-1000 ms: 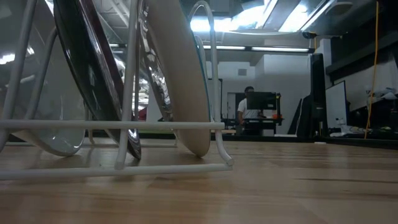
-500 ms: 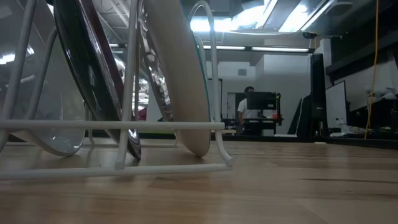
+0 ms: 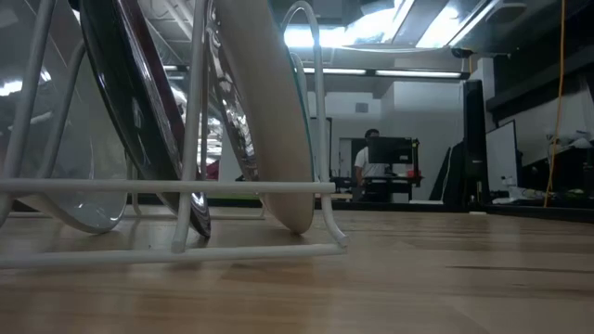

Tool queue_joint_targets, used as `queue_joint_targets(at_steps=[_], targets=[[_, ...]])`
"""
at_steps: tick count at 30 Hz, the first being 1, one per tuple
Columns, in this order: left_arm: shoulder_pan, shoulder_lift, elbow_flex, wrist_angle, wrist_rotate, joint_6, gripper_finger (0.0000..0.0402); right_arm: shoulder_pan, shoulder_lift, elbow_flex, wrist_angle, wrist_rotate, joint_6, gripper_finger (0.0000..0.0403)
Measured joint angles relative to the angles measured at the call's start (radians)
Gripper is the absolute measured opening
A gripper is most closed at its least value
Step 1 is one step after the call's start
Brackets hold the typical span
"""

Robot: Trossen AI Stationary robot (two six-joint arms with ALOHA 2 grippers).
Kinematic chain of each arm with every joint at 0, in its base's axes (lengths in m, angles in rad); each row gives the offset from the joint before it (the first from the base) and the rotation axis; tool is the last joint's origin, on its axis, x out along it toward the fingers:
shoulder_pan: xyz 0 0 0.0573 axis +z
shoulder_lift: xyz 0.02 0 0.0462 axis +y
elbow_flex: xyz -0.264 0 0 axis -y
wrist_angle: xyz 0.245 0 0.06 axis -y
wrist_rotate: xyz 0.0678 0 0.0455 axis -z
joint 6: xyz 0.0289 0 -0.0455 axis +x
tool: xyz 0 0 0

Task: Sort dishes
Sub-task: Put the dark green plate into the dish rack

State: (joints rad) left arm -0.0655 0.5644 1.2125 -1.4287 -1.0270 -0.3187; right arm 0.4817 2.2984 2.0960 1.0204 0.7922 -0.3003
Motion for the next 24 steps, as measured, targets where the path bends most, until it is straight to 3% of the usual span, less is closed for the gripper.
queue_joint_targets(at_steps=[7, 16, 24], targets=[[0.000, 0.000, 0.000, -0.002, 0.003, 0.000, 0.0098, 0.010, 0.110, -0.002, 0.227, -0.057, 0.034, 0.0017], [0.000, 0.000, 0.000, -0.006, 0.003, 0.007, 0.0098, 0.010, 0.122, 0.000, 0.198, -0.286, 0.035, 0.0017], [0.000, 0.000, 0.000, -0.005, 0.003, 0.007, 0.0098, 0.024, 0.122, 0.000, 0.133, -0.314, 0.034, 0.0017]])
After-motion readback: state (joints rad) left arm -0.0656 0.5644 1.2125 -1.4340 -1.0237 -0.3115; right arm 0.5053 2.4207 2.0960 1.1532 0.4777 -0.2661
